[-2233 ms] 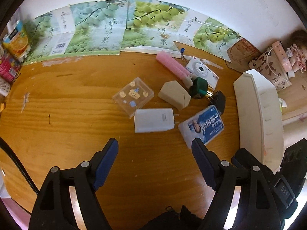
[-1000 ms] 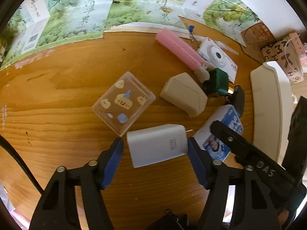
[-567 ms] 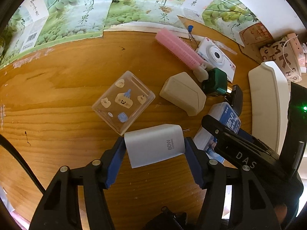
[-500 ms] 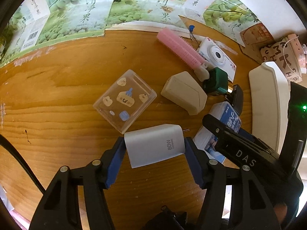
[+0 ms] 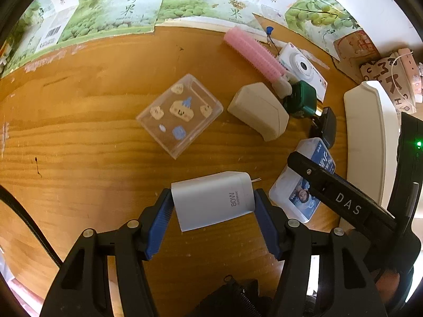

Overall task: Organize rigid objects
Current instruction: 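Grasp the white charger with the left tool while the right tool grasps the blue floss box, then carry the white charger and blue floss box over the white tray with both tools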

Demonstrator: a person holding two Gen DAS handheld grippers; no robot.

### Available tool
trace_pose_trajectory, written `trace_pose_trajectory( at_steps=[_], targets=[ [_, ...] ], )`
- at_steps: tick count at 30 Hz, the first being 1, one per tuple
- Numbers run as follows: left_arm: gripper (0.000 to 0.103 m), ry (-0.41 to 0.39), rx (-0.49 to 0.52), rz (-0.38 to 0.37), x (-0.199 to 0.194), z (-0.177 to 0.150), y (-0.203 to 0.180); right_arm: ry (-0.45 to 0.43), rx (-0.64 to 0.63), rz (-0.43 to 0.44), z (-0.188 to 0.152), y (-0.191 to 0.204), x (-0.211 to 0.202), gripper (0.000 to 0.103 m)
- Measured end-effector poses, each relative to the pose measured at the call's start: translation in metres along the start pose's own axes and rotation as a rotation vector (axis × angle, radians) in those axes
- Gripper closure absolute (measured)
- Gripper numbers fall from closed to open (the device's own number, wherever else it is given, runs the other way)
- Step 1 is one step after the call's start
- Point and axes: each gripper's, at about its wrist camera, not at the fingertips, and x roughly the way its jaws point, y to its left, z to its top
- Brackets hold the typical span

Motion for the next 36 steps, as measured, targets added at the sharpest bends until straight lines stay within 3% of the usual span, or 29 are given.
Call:
trace_pose_trajectory(
  at_steps=[21,29,36],
  targets=[
    [0.038,-0.037,-0.023,0.000,-0.023,-0.053,-0.007,0.084,0.015,0.069,-0.049,-0.017,-0.007,0.027],
    [0.038,-0.073,-0.030,-0.008,-0.036,-0.073,-0.014,0.063,-0.008,0.088,-0.067,-0.029,-0.026,0.027],
    [0.038,-0.154,-0.011,-0.039,-0.052,-0.089,-0.032,0.010,-0.046,0.107,-0.079,-0.043,-0.056,0.027]
  ],
)
